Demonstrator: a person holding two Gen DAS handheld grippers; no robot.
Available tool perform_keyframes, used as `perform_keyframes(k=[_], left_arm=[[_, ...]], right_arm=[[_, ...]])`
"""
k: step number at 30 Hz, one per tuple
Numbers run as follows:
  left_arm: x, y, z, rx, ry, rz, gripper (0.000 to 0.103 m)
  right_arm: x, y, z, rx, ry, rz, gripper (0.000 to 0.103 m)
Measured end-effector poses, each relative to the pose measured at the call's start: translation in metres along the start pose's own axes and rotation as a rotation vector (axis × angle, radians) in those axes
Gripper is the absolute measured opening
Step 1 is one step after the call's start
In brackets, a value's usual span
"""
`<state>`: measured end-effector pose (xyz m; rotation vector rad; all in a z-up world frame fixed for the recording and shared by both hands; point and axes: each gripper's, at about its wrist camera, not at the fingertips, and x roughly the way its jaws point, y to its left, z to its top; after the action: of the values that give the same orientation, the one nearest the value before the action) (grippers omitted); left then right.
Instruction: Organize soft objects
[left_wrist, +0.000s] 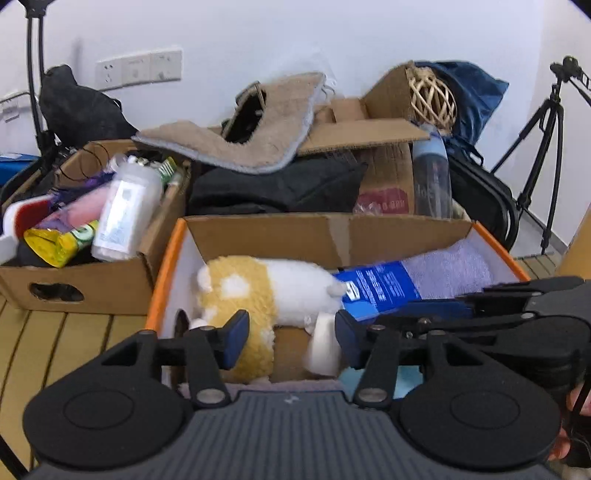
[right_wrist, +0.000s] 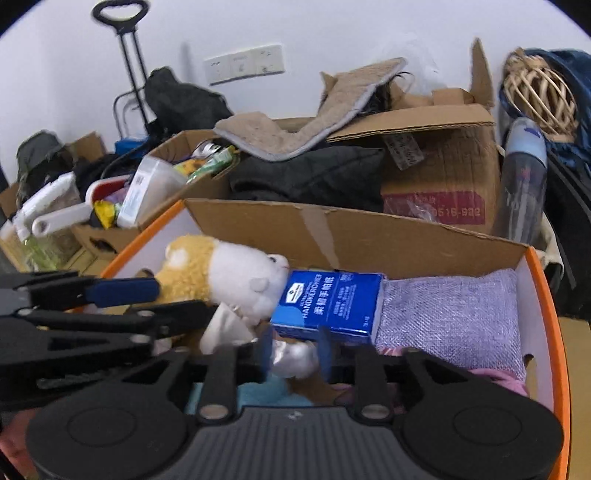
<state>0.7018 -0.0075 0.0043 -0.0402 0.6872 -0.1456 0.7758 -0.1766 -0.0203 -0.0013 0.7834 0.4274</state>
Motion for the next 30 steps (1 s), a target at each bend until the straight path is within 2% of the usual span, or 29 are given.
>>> perform_keyframes(k=[1,2,9,18,21,24,30], left_arm=[[-0.004,0.002,0.002,-0.001,-0.007,0.002,0.058],[-0.009,0.002,0.004,-0.002,-0.013,0.003,0.061],[-0.052,0.000,0.012,0.003,-0.058,0.014,0.063],[-0.178,-0.007,-0.012,0.043,-0.197,0.019,0.071],[-0.224,-0.012,-0.031,0.055,-0.257,0.016,0.075],[-0.264,-0.021,-0.059,0.070,-0.321,0.050,0.076],[-0.320,-0.032,-0.121,0.047,-0.355,0.034,0.083]], right_arm=[[-0.004,-0.002,0.000,0.013,-0.009,0.009,0.044],[-0.008,-0.004,0.001,0.023,-0.018,0.023,0.045],[-0.066,-0.002,0.007,0.007,-0.088,0.030,0.047],[-0.191,0.020,-0.020,-0.092,-0.201,-0.038,0.053],[-0.237,0.027,-0.040,-0.110,-0.251,-0.043,0.058],[-0.277,0.035,-0.068,-0.127,-0.300,-0.040,0.065],[-0.336,0.053,-0.135,-0.152,-0.351,-0.062,0.068]])
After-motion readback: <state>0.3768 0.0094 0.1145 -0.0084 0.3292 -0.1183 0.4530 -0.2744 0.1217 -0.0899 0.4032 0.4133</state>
